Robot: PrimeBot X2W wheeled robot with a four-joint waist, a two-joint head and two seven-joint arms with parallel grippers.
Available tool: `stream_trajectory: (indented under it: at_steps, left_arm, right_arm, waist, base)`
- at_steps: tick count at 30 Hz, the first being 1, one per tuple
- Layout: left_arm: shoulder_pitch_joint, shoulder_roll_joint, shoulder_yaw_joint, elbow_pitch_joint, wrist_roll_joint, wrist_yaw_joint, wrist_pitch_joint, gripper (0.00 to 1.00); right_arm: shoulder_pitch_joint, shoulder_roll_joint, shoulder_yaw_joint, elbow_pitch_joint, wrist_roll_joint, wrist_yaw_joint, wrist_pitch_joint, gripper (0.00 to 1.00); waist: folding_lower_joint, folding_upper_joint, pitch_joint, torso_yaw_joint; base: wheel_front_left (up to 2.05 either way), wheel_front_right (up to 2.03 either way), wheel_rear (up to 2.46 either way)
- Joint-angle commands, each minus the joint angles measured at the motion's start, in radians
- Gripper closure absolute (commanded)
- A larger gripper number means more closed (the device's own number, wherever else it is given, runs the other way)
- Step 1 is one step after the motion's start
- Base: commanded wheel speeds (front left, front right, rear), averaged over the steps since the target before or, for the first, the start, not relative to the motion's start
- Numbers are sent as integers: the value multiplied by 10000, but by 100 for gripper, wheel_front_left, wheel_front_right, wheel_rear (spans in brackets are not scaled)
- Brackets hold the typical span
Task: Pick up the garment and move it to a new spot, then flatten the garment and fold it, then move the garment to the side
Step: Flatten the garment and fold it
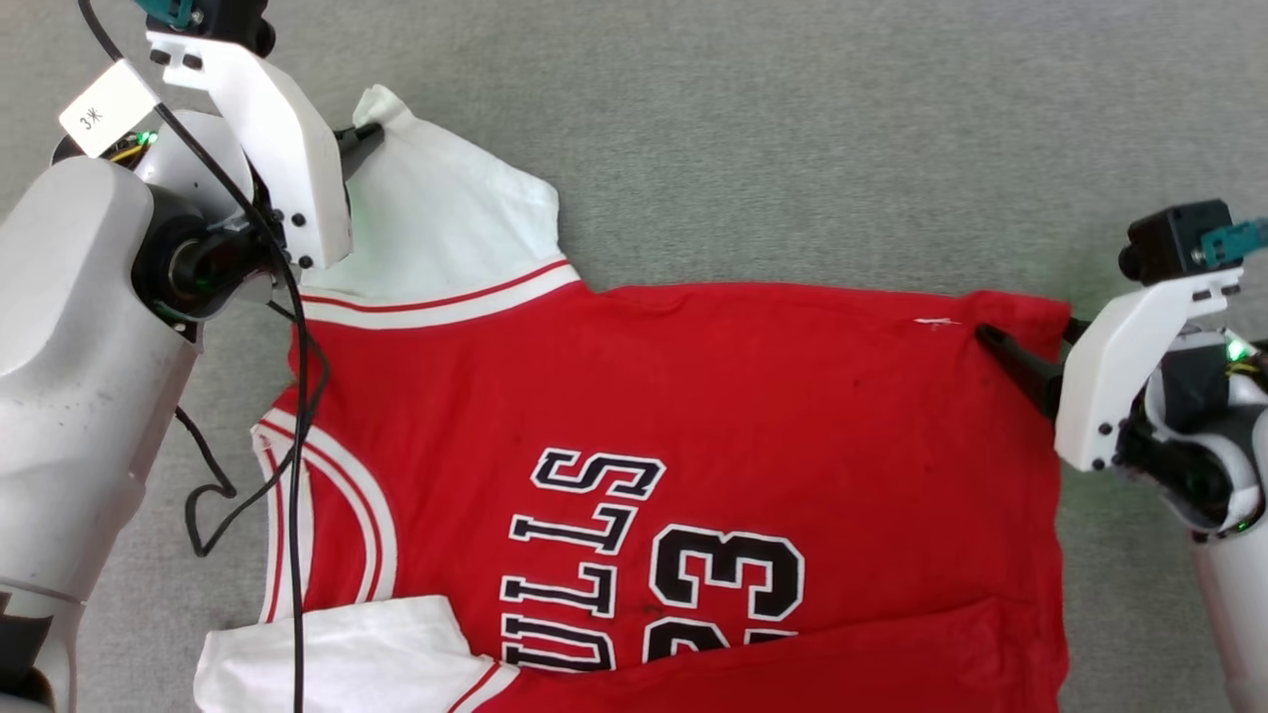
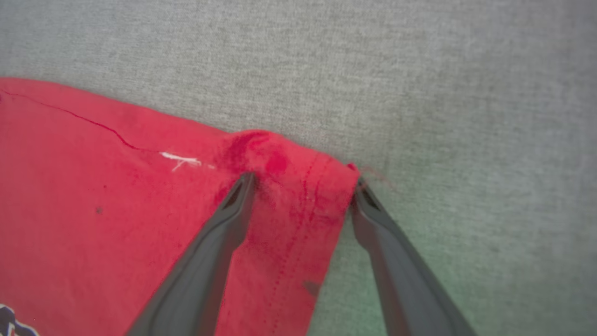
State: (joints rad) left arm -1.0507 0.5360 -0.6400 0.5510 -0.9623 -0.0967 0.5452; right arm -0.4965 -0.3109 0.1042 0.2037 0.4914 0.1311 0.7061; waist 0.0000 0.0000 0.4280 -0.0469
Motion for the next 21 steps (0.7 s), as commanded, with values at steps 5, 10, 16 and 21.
stream_trajectory:
  at_steps: [5, 10, 16, 21]
  left_arm:
    - [423, 8, 6, -236, -84, -64, -290, 100]
    - [1103, 110, 102, -292, -308, -147, -828, 100]
    - [2121, 226, 334, -583, -661, -176, -1525, 100]
    - [3536, 467, 522, -1216, -1006, -46, -2099, 100]
  right_arm:
    - [218, 44, 694, 1028, 237, -4, 1335, 63]
    - [138, -216, 368, 778, 438, -7, 1007, 100]
    - [696, -345, -293, -256, 234, -9, 346, 100]
    - [1962, -65, -698, -1046, 54, -9, 57, 100]
  waist:
    - [0, 0, 10, 309]
    - [0, 0, -615, 454]
    - [0, 0, -1648, 637]
    - [0, 0, -2440, 788]
  base:
    - [0, 0, 0]
    - [0, 0, 0]
    - [0, 0, 0]
    - [0, 0, 0]
